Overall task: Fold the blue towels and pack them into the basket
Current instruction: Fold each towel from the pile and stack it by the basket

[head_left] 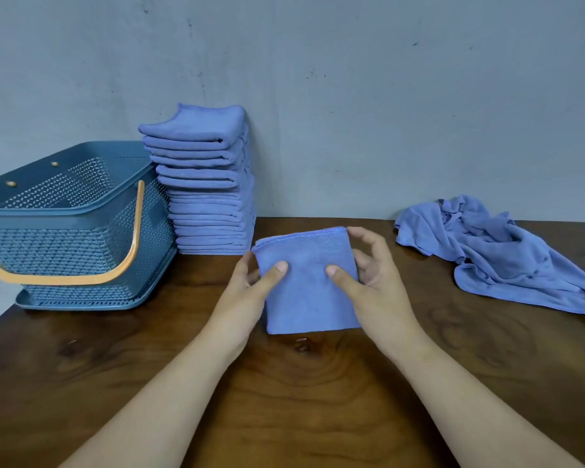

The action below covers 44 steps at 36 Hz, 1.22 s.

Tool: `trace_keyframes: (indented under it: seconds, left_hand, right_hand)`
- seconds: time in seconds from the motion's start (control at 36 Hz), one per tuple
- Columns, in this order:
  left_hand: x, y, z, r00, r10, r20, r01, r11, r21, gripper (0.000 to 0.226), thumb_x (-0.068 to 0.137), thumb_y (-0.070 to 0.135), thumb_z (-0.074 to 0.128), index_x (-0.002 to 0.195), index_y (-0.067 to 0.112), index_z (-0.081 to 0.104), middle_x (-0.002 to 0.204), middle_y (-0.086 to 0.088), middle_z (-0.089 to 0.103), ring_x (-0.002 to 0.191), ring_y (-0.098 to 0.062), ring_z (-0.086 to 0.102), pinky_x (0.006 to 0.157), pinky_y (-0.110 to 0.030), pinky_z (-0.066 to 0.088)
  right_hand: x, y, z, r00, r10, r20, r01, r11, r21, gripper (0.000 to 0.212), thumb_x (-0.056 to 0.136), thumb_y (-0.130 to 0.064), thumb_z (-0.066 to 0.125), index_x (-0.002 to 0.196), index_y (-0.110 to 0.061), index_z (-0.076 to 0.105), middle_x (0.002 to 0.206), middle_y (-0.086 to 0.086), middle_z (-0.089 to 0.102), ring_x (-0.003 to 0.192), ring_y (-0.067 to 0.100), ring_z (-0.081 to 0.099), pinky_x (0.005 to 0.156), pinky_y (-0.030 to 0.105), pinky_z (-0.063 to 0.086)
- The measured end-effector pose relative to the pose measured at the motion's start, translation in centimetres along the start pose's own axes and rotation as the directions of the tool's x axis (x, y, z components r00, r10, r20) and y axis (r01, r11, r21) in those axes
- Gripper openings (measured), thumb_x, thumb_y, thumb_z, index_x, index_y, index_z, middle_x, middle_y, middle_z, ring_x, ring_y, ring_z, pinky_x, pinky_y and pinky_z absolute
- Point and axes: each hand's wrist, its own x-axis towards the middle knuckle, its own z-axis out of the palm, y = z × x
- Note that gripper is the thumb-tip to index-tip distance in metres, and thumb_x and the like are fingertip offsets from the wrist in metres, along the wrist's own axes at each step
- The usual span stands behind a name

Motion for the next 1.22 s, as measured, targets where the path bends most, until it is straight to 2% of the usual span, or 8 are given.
trace_keyframes:
  seconds: [0.14,0.36,0.5,0.72,0.97,1.03,1.11,1.22]
  left_hand:
    - [-1.3,0.9,0.7,0.979,-0.01,0.204,0.052,0.978,-0.203,0.045,0.108,0.038,0.065,0.146,0.015,0.063,0.147,-0.012,0.066,0.138,-0.03,0.061,0.118,-0.048,0.046]
    - [-1.7,0.4,2.4,0.975,0.155,-0.16,-0.165,0.985,-0.051,0.032,0.109,0.05,0.055,0.126,0.031,0.075,0.126,0.003,0.077,0.121,-0.017,0.072,0.105,-0.046,0.055]
    - [-1.8,0.4,2.6,0.902,0.337,-0.269,-0.31,0.941,0.137,0.028,0.111,0.047,0.049,0.113,0.032,0.073,0.109,0.012,0.078,0.104,-0.003,0.072,0.082,-0.011,0.051]
    - [-1.9,2.5,0.5,0.776,0.492,-0.394,-0.391,0.866,0.312,0.036,0.112,0.054,0.041,0.097,0.027,0.061,0.088,0.011,0.069,0.079,-0.004,0.063,0.069,-0.013,0.046]
    - [-1.5,6.6,-3.3,0.551,0.575,-0.605,-0.611,0.772,0.177,0.042,0.108,0.062,0.044,0.126,0.029,0.065,0.121,0.006,0.071,0.114,-0.016,0.067,0.094,-0.029,0.053]
    - [-1.4,7.1,-3.9,0.535,0.554,-0.637,-0.663,0.743,0.09,0.04,0.108,0.061,0.048,0.132,0.033,0.062,0.13,-0.003,0.071,0.11,-0.027,0.072,0.081,-0.042,0.061]
    - [-1.3,7.3,-4.5,0.518,0.553,-0.652,-0.687,0.723,0.067,0.038,0.108,0.06,0.05,0.135,0.035,0.057,0.129,-0.005,0.073,0.08,-0.03,0.078,0.049,-0.031,0.058]
    - [-0.9,6.2,-4.6,0.544,0.559,-0.626,-0.651,0.752,0.106,0.035,0.106,0.062,0.049,0.132,0.039,0.056,0.129,0.001,0.073,0.077,-0.027,0.078,0.05,-0.032,0.059]
  right_hand:
    - [0.0,0.1,-0.3,0.996,-0.063,-0.059,0.065,0.998,0.025,0.052,0.1,-0.014,0.075,0.139,-0.028,0.043,0.125,0.013,0.074,0.117,0.035,0.071,0.098,0.052,0.059]
    - [0.1,1.3,-0.2,0.989,-0.139,-0.047,0.126,0.968,-0.217,0.015,0.102,-0.011,0.067,0.112,-0.022,0.064,0.105,-0.011,0.066,0.104,0.011,0.064,0.094,0.02,0.047]
    - [0.0,0.5,0.7,0.99,-0.14,-0.001,0.131,0.933,-0.334,0.036,0.108,-0.015,0.061,0.134,-0.038,0.069,0.138,-0.015,0.065,0.134,0.007,0.058,0.108,0.014,0.042]
    - [1.8,-1.7,3.3,0.98,-0.167,0.109,0.195,0.915,-0.354,0.049,0.103,-0.03,0.07,0.147,-0.045,0.056,0.146,-0.017,0.055,0.141,0.008,0.05,0.112,0.015,0.039]
    - [8.4,-7.7,7.9,0.868,-0.31,0.388,0.468,0.772,-0.43,0.083,0.088,-0.036,0.087,0.156,-0.052,0.042,0.142,-0.019,0.048,0.143,0.012,0.046,0.116,0.025,0.04]
    - [10.5,-9.5,9.4,0.83,-0.395,0.394,0.534,0.767,-0.355,0.082,0.089,-0.033,0.086,0.157,-0.047,0.043,0.142,-0.014,0.05,0.142,0.016,0.048,0.116,0.025,0.04]
    - [14.5,-12.3,11.6,0.808,-0.492,0.325,0.567,0.8,-0.197,0.08,0.09,-0.026,0.087,0.158,-0.037,0.046,0.149,-0.01,0.052,0.143,0.018,0.049,0.117,0.034,0.044]
    - [20.6,-14.8,14.6,0.862,-0.491,0.125,0.504,0.856,-0.115,0.081,0.087,-0.021,0.087,0.158,-0.026,0.048,0.157,-0.014,0.052,0.144,0.004,0.049,0.118,0.037,0.046]
